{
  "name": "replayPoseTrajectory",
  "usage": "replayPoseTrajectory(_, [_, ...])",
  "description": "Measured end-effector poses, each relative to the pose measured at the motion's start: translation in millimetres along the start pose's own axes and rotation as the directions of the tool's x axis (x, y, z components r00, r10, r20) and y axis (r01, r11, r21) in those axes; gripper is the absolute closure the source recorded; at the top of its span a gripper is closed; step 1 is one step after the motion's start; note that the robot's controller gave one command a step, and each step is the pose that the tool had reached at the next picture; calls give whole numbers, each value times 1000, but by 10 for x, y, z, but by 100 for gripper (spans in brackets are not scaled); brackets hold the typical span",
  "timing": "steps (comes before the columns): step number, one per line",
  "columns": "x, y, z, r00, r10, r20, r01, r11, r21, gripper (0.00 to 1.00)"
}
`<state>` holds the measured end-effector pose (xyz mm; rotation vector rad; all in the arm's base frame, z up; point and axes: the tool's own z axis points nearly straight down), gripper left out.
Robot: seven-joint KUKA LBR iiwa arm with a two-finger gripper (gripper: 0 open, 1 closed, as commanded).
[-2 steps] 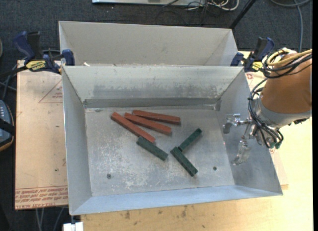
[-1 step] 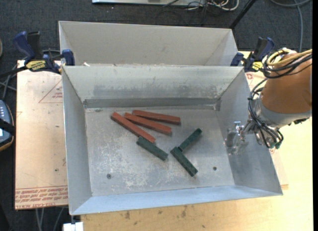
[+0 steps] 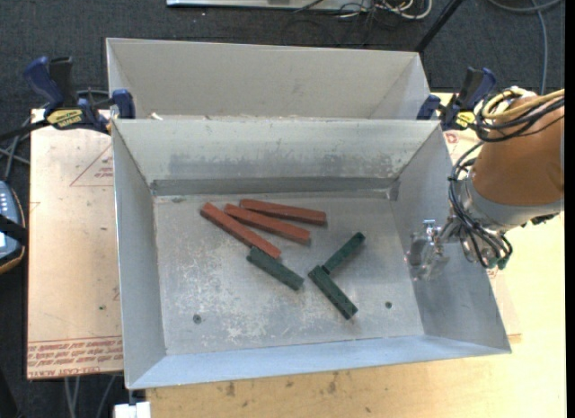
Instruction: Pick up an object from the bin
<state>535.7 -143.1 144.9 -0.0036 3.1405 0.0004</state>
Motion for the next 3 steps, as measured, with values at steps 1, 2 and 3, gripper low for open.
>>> replayPoseTrajectory(1, [-65, -19, -291, 998, 62, -5, -62, 998, -2, 100])
replayPoseTrajectory(2, [-109, 13, -493, 996, 95, 0, -95, 996, 1, 100])
replayPoseTrajectory(3, [-70, 435, -609, 998, -58, 6, 58, 998, -1, 100])
